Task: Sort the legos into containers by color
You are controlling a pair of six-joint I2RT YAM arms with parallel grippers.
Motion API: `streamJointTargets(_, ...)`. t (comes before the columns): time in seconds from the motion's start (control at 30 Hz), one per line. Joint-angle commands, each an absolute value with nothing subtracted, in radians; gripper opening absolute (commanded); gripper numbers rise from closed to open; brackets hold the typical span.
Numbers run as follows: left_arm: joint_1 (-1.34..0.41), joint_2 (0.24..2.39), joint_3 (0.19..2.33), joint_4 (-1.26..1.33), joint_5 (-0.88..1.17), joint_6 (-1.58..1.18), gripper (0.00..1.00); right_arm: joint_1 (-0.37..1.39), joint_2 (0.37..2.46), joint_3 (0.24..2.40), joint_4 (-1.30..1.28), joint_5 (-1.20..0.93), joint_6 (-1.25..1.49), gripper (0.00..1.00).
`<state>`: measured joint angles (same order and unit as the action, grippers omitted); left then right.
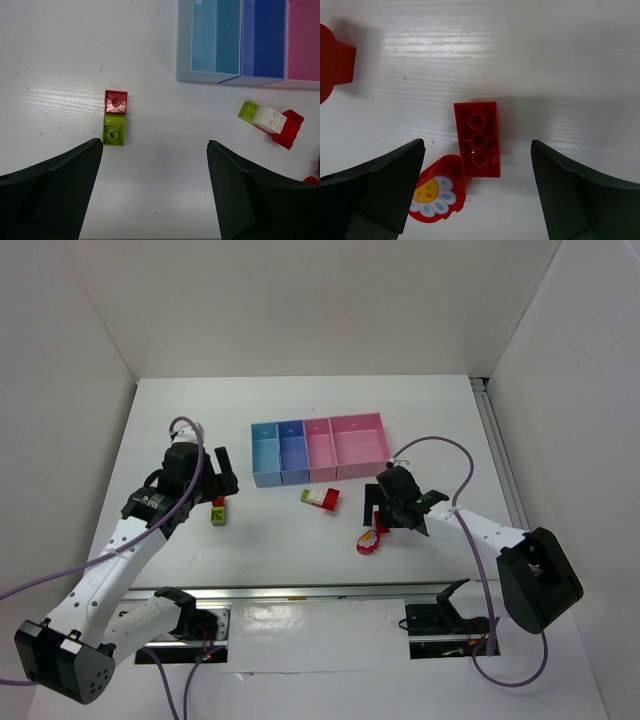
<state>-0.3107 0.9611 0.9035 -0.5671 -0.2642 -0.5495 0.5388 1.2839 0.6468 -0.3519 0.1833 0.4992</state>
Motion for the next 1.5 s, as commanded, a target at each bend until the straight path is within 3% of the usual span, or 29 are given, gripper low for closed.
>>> streamJointTargets(0.0, -0.324, 0.965, 0.919, -0.540, -0.239, -0.523, 0.96, 0.541, 1.310, 0.663, -0.291, 0.183, 0.477, 0.93)
streamJointTargets(0.23, -0.324, 0.986, 0.930, -0.540, -0.219, -0.505, 0.96, 0.541, 1.390, 0.672, -0.273, 0.222, 0.477, 0.83)
streamJointTargets(0.33, -0.324, 0.986, 0.930, -0.540, -0.219, -0.505, 0.96, 0.541, 1.408, 0.663, -0.252, 0.233, 0.477, 0.73)
streamJointTargets(0.5, -0.324, 0.995, 0.940, -0.549, -0.219, -0.505, 0.96, 0.541, 1.408, 0.682, -0.251, 0.264, 0.488, 0.40)
streamJointTargets(0.53, -0.324, 0.996, 0.940, -0.549, -0.219, -0.505, 0.96, 0.541, 1.398, 0.683, -0.267, 0.273, 0.501, 0.30)
streamJointTargets(0.57, -0.324, 0.996, 0.940, -0.549, -0.219, -0.505, 0.96, 0.541, 1.381, 0.696, -0.290, 0.273, 0.502, 0.30)
streamJointTargets(0.63, -0.324, 0.996, 0.951, -0.549, -0.219, -0.505, 0.96, 0.541, 1.306, 0.718, -0.313, 0.297, 0.502, 0.20)
streamJointTargets(0.9, -0.324, 1.020, 0.902, -0.560, -0.264, -0.592, 1.00, 0.541, 1.215, 0.891, -0.336, 0.351, 0.471, 0.21)
streamJointTargets(1.27, -0.324, 1.181, 0.956, -0.629, -0.232, -0.601, 0.97, 0.511, 1.707, 1.369, -0.298, 0.336, 0.380, 0.23)
streamJointTargets(1.47, -0.302, 1.269, 1.006, -0.698, -0.279, -0.592, 0.96, 0.469, 1.874, 1.483, -0.278, 0.327, 0.371, 0.31)
